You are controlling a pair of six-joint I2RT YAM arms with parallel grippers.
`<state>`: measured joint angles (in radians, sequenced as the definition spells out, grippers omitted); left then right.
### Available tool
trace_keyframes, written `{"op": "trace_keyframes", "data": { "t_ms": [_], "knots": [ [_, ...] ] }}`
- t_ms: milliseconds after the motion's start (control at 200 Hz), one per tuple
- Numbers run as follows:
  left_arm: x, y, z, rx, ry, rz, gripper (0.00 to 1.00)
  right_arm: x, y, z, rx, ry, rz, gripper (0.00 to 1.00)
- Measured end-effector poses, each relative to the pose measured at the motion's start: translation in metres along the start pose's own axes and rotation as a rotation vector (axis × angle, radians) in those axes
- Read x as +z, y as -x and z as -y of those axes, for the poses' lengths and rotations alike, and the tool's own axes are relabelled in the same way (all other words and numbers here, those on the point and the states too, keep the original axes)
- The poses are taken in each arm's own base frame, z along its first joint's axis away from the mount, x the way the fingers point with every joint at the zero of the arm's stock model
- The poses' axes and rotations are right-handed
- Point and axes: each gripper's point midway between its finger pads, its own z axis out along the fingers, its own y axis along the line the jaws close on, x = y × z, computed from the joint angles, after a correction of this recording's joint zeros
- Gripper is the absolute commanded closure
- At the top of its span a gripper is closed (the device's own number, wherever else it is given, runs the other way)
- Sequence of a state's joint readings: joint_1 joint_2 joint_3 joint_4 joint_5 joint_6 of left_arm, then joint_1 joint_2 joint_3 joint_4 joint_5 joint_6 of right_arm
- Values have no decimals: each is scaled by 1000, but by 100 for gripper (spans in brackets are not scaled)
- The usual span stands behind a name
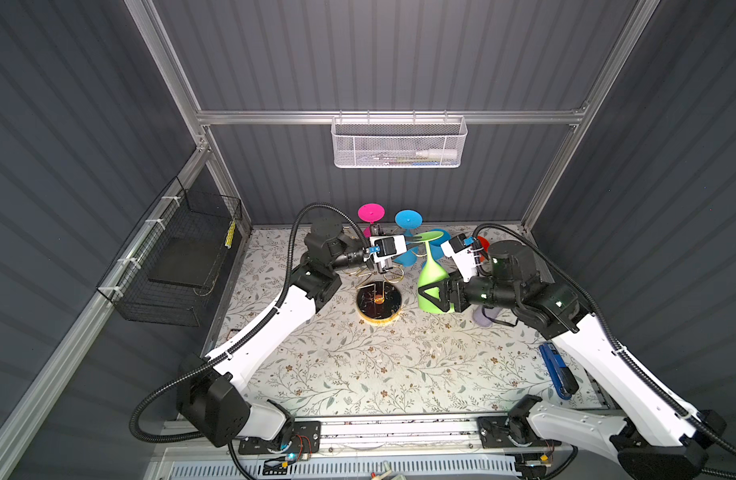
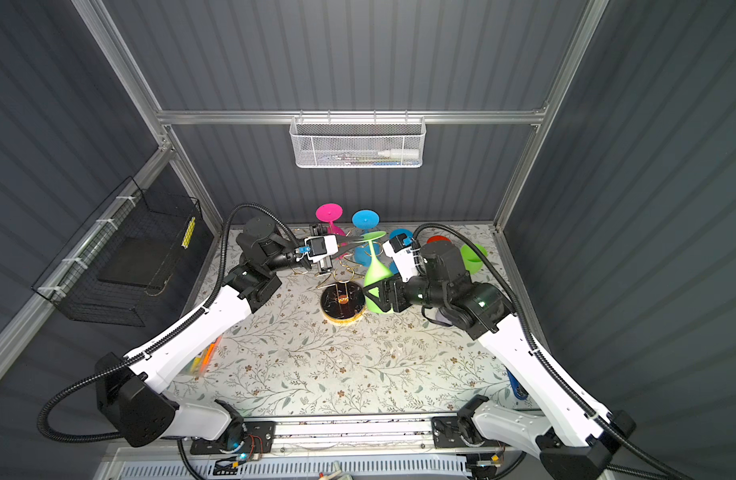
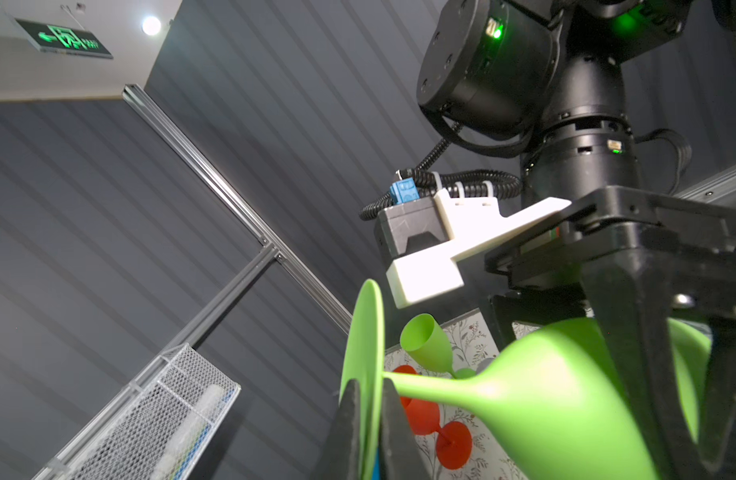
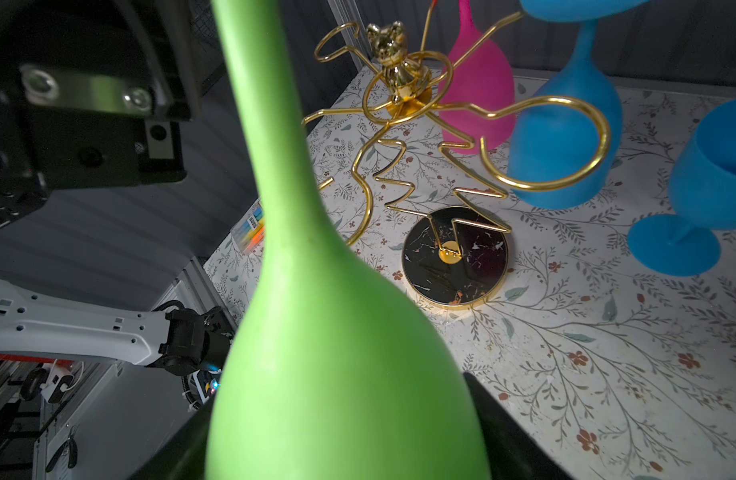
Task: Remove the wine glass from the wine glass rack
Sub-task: 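Close the right gripper on the green glass bowl while the left holds its stem, then open the left gripper off the stem while the right gripper holds the green glass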
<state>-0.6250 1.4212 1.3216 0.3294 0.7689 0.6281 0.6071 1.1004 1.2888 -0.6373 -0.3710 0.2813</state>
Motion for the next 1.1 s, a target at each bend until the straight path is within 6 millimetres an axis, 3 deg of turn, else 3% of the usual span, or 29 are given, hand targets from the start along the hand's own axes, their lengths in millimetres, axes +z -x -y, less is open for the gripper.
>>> {"op": "trace_keyframes", "data": {
  "t_ms": [170,425,840,1101],
  "knots": [
    [-2,-6,-1,-5,2,-19,100,-2,1,1,4,-3,4,36],
    [-4,-8,-3,-46,34,-56,100,-5,5,0,1,-9,31,1],
    [-26,-18,-35,-376,293,-184,100,-64,42,-9,-90,-40,321,1],
    [-39,-35,-41,-565,409,-244,100,-116,51,12,-60,-117,510,27]
  ]
}}
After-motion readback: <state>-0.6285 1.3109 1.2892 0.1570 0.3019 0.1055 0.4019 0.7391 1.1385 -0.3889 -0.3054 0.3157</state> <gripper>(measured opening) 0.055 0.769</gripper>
